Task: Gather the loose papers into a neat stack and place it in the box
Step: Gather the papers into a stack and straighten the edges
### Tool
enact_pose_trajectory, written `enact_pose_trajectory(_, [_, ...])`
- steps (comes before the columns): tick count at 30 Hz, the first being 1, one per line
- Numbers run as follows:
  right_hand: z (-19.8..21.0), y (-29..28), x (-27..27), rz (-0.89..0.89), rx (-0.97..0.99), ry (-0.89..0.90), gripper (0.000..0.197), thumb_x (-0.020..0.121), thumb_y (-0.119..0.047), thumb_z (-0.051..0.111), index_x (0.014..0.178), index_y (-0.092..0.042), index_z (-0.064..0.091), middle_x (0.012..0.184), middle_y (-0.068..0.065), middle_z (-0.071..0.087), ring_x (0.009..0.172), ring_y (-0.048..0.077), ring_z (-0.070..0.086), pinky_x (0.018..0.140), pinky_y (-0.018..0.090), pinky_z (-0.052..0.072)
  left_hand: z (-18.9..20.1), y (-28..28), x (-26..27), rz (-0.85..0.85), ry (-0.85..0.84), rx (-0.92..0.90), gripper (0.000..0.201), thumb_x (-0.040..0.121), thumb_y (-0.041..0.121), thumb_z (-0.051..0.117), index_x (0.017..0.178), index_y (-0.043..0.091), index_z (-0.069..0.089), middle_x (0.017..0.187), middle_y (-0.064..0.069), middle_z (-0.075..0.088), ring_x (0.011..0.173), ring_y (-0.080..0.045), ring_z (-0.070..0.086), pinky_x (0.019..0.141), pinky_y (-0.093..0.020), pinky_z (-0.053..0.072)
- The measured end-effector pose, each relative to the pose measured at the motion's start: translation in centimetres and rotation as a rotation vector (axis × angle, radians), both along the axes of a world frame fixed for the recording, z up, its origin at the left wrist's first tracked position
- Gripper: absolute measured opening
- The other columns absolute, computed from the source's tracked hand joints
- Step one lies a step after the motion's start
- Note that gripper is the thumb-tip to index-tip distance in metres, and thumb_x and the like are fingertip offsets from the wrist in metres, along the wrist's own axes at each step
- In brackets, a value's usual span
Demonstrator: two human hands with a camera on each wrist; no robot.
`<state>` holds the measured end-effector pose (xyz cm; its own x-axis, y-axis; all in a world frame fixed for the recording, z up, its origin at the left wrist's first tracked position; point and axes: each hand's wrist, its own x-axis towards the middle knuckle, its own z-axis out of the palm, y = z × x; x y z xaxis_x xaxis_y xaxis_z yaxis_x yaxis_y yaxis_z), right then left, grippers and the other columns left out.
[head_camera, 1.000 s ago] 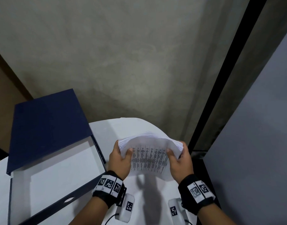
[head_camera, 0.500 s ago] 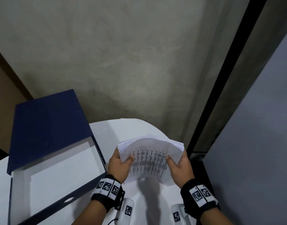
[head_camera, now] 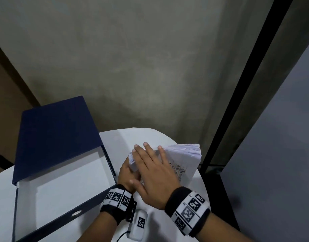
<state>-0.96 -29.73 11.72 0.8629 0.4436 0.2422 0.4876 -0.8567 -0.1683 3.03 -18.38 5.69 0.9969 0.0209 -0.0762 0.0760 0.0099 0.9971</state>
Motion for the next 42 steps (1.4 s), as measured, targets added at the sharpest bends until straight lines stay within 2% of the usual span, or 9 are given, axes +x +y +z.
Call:
enact_pose_trajectory(5, [0.8,-0.5,0.0,-0.032,0.045,-0.005,0.071,0.093,-0.046,0.037,0.153,-0.013,0.016,0.164,0.004,0.01,0.152,0.021,-0.002,0.121,0.048,-0.003,0.2,0.1,-0.1,0.019,-0.027,-0.029,0.017,0.086,0.013,0.064,0.102,0.014,0.065,0.095,-0.006,0.073,0.086,-0.013,0.071,0.074,-0.024,0.055])
enact_pose_trajectory(9, [0.4,-1.1,0.3,-0.027,-0.029,-0.014,0.07,0.094,-0.045,0.038,0.152,-0.012,0.018,0.163,0.007,0.015,0.151,0.024,0.004,0.12,0.053,0.003,0.3,0.1,-0.1,0.025,-0.001,-0.01,0.028,0.087,-0.012,0.053,0.109,0.003,0.063,0.095,-0.007,0.071,0.077,-0.005,0.069,0.065,-0.012,0.052])
enact_pose_trajectory(14, [0.4,-2.6,0.5,-0.111,-0.052,-0.018,0.07,0.087,-0.035,0.042,0.151,-0.014,0.025,0.162,0.004,0.021,0.151,0.023,0.01,0.119,0.053,-0.004,-0.9,0.3,0.5,0.104,0.013,0.068,0.038,0.081,-0.006,0.065,0.095,0.029,0.064,0.094,0.009,0.071,0.089,-0.01,0.067,0.069,-0.014,0.05])
enact_pose_trajectory(17, [0.7,-4.4,1.3,-0.244,-0.041,-0.034,0.072,0.08,-0.034,0.05,0.148,-0.023,0.029,0.16,0.001,0.025,0.15,0.024,0.017,0.117,0.059,-0.005,-1.6,0.2,0.9,0.112,0.035,0.08,0.03,0.081,0.003,0.071,0.095,0.029,0.065,0.095,0.006,0.073,0.091,-0.018,0.069,0.079,-0.029,0.053])
enact_pose_trajectory(20, [0.7,-8.4,2.6,-0.446,0.169,-0.036,0.072,0.078,-0.037,0.058,0.145,-0.033,0.032,0.147,-0.006,0.045,0.139,0.017,0.038,0.118,0.059,0.007,-1.7,0.3,1.0,0.113,0.07,0.089,0.027,0.082,0.007,0.072,0.098,0.027,0.063,0.095,0.003,0.074,0.094,-0.019,0.069,0.088,-0.036,0.052])
enact_pose_trajectory(24, [-2.1,-12.5,3.0,-0.386,0.911,0.196,0.056,0.079,-0.017,0.077,0.125,-0.037,0.053,0.112,-0.014,0.065,0.102,0.01,0.064,0.096,0.031,0.05,-1.7,0.2,1.0,0.122,0.073,0.082,0.029,0.083,0.007,0.071,0.102,0.026,0.062,0.095,0.006,0.073,0.092,-0.014,0.069,0.091,-0.036,0.052])
enact_pose_trajectory(30, [-6.6,-11.8,2.8,-0.406,1.183,0.301,0.018,0.088,-0.014,0.068,0.102,-0.024,0.062,0.099,-0.002,0.074,0.095,0.016,0.068,0.092,0.044,0.051,-1.6,-0.1,0.9,0.134,0.043,0.104,0.034,0.084,0.008,0.069,0.111,0.026,0.058,0.098,0.007,0.072,0.093,-0.009,0.067,0.091,-0.038,0.052])
enact_pose_trajectory(37, [-5.1,-9.9,2.4,-0.439,1.009,-0.049,0.017,0.094,-0.033,0.054,0.109,-0.03,0.046,0.092,-0.013,0.066,0.086,0.001,0.065,0.073,0.026,0.054,0.4,-1.2,1.3,0.163,-0.063,0.138,0.042,0.088,0.018,0.066,0.125,0.02,0.046,0.107,0.004,0.067,0.097,-0.01,0.065,0.089,-0.033,0.051])
enact_pose_trajectory(42, [-9.0,-9.8,1.5,-0.492,0.86,0.213,0.04,0.096,-0.023,0.052,0.133,-0.011,0.041,0.11,0.01,0.069,0.101,0.026,0.067,0.087,0.046,0.054,-2.7,-1.4,0.1,0.058,0.107,0.3,0.038,0.091,0.021,0.062,0.124,0.024,0.045,0.112,-0.001,0.066,0.107,-0.026,0.063,0.093,-0.034,0.049])
